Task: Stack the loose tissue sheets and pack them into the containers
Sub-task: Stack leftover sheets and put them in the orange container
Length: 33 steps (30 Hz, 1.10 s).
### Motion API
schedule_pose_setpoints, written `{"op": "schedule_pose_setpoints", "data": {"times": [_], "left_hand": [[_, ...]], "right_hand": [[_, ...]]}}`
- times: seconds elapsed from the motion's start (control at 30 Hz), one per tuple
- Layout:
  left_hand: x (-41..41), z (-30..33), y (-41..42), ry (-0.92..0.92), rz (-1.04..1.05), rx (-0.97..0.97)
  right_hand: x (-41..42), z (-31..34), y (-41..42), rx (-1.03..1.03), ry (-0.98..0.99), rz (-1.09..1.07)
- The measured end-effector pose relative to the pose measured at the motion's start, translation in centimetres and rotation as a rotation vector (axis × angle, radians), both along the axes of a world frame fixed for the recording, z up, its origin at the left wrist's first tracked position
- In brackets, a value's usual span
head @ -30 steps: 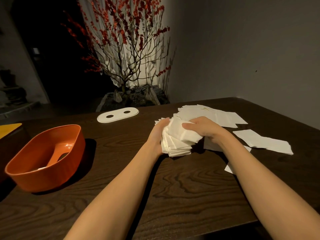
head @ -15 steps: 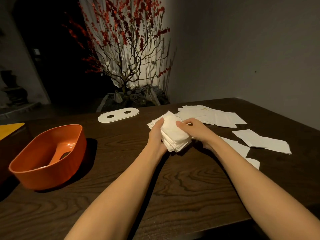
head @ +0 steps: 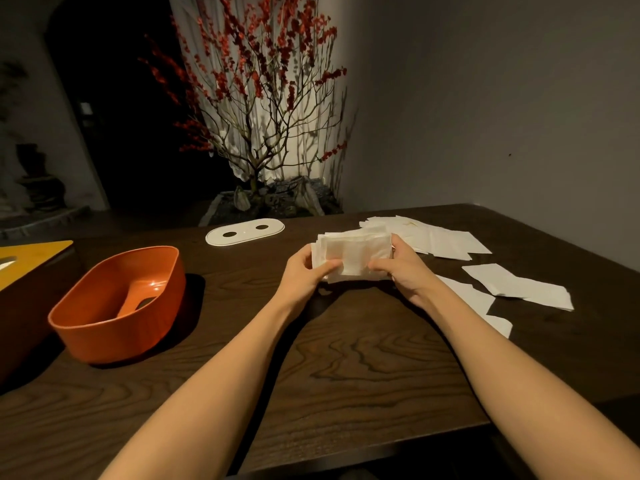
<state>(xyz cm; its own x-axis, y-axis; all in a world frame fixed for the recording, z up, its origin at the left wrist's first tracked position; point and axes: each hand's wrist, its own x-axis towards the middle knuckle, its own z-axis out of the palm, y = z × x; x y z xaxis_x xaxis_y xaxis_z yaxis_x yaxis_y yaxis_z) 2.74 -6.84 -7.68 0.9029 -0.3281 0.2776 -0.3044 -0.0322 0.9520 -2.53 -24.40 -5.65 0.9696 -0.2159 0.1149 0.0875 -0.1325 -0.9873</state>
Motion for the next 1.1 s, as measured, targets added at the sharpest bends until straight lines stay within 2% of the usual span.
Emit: {"op": "schedule_pose_setpoints", "data": {"times": [0.1,0.17,0.3,0.5,0.57,0.67,0.77,0.83,0.93,0.97,1.1], "left_hand": [[-0.7,0.1,-0.1,-0.023,0.004,0.104],[-1.0,0.2,-0.3,0.009,-0.003,0.158],[-0.9,0.2,-0.2,0.057,-0.005,0.168],[-0.7,0.1,-0.7,0.090,-0.122,0.143],[-0.9,-0.2,-0.8,0.018,-0.108,0.155],[-0.9,-0.5,-0.4,-0.264,-0.013,0.269],[-1.0,-0.4,0.0,-0.556,0.031,0.312],[-1.3,-0.2,-0.1,-0.662,0.014,0.399],[-1.4,-0.3,-0.2,-0.707,0.032,0.631],[-1.4,-0.2,-0.2,-0.693,0.058,0.655],[-1.2,0.0,0.5,-0.625,0.147,0.586]], "right_hand": [[-0.2,-0.3,0.9,0.057,-0.010,0.033],[-0.1,-0.4,1.4,0.116,-0.054,-0.019],[0.3,-1.1,2.1,-0.017,-0.049,-0.158],[0.7,-1.6,2.7,-0.027,-0.169,-0.224],[0.9,-1.7,2.6,0.011,-0.179,-0.313],[1.1,-1.8,2.0,0.078,-0.113,-0.432],[1.0,-1.4,1.9,0.133,-0.100,-0.373],[0.8,-1.1,2.2,0.132,-0.104,-0.313],[1.1,-1.4,2.3,0.082,-0.092,-0.335],[1.1,-1.5,2.2,0.075,-0.072,-0.358],[1.2,-1.4,1.9,0.087,-0.050,-0.386]]}}
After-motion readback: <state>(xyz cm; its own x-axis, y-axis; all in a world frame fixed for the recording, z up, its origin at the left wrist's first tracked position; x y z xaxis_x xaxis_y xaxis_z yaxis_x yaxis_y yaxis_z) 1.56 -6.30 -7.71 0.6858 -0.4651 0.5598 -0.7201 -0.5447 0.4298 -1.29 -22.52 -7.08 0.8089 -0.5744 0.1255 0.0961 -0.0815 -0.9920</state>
